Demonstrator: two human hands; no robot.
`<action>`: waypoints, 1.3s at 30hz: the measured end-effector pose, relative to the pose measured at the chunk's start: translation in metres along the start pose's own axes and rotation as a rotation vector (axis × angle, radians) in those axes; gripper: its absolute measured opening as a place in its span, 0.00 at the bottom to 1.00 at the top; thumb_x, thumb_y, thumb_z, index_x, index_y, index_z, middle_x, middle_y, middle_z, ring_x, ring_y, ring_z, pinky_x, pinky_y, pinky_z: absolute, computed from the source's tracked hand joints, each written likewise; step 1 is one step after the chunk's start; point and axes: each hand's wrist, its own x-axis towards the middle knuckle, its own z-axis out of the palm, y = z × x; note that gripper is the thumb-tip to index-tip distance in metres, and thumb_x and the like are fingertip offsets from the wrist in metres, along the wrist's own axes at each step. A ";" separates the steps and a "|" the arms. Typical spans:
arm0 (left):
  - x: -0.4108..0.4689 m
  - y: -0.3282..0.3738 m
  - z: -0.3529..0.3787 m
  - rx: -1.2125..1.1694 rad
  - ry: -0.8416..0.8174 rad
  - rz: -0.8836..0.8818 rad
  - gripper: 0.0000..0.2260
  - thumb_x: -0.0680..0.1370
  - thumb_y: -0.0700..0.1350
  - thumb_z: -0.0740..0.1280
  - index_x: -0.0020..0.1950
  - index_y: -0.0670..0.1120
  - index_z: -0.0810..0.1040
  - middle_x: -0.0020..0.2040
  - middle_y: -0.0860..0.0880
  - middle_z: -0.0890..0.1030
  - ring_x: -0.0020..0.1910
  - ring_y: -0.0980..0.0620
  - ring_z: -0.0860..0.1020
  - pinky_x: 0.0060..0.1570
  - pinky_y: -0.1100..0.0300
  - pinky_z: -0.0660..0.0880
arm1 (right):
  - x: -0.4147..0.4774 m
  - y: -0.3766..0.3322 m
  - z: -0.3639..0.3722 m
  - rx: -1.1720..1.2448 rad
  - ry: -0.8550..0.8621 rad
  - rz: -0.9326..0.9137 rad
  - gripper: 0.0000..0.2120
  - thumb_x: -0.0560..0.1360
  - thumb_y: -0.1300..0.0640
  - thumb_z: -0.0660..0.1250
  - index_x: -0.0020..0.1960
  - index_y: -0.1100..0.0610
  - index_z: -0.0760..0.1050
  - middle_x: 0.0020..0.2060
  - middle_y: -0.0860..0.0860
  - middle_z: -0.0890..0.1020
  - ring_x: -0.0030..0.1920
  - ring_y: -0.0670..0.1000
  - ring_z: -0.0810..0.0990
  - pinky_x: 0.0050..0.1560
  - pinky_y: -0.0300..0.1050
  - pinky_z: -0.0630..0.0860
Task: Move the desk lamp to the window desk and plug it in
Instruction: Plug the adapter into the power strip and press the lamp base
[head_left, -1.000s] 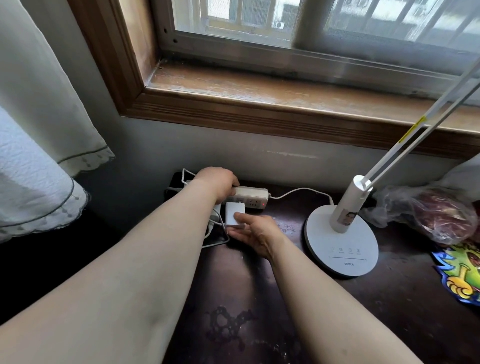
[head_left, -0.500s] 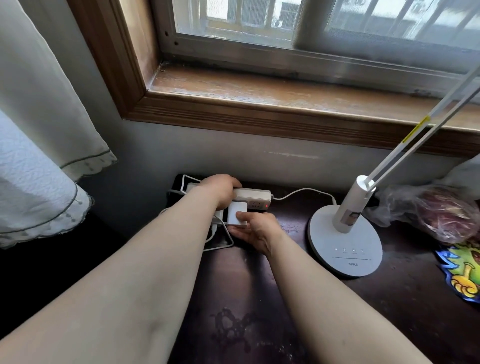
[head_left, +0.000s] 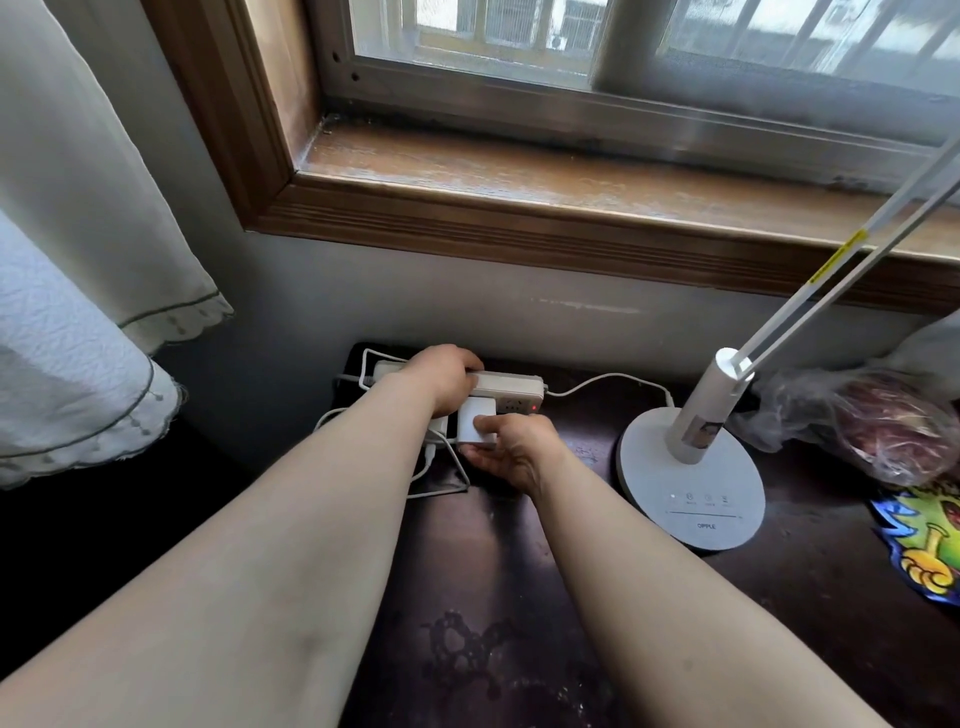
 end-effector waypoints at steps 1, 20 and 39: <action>0.000 0.001 0.000 0.004 0.004 0.002 0.16 0.81 0.44 0.60 0.68 0.47 0.75 0.69 0.47 0.75 0.68 0.46 0.72 0.66 0.60 0.68 | 0.001 0.000 0.001 0.006 0.004 0.006 0.09 0.74 0.71 0.64 0.53 0.63 0.70 0.40 0.62 0.78 0.33 0.58 0.78 0.22 0.44 0.78; -0.013 0.023 -0.004 0.399 -0.014 -0.074 0.19 0.80 0.47 0.55 0.71 0.44 0.65 0.73 0.44 0.67 0.72 0.43 0.66 0.72 0.45 0.60 | -0.019 -0.004 -0.019 -0.167 0.007 0.004 0.16 0.77 0.67 0.63 0.64 0.71 0.71 0.48 0.65 0.79 0.37 0.56 0.83 0.40 0.46 0.82; -0.111 0.131 0.008 0.335 0.076 0.125 0.11 0.80 0.42 0.56 0.60 0.45 0.73 0.64 0.43 0.77 0.63 0.41 0.74 0.59 0.49 0.70 | -0.127 -0.051 -0.168 -0.085 0.241 -0.299 0.17 0.79 0.70 0.53 0.63 0.65 0.75 0.34 0.58 0.84 0.33 0.50 0.85 0.26 0.33 0.73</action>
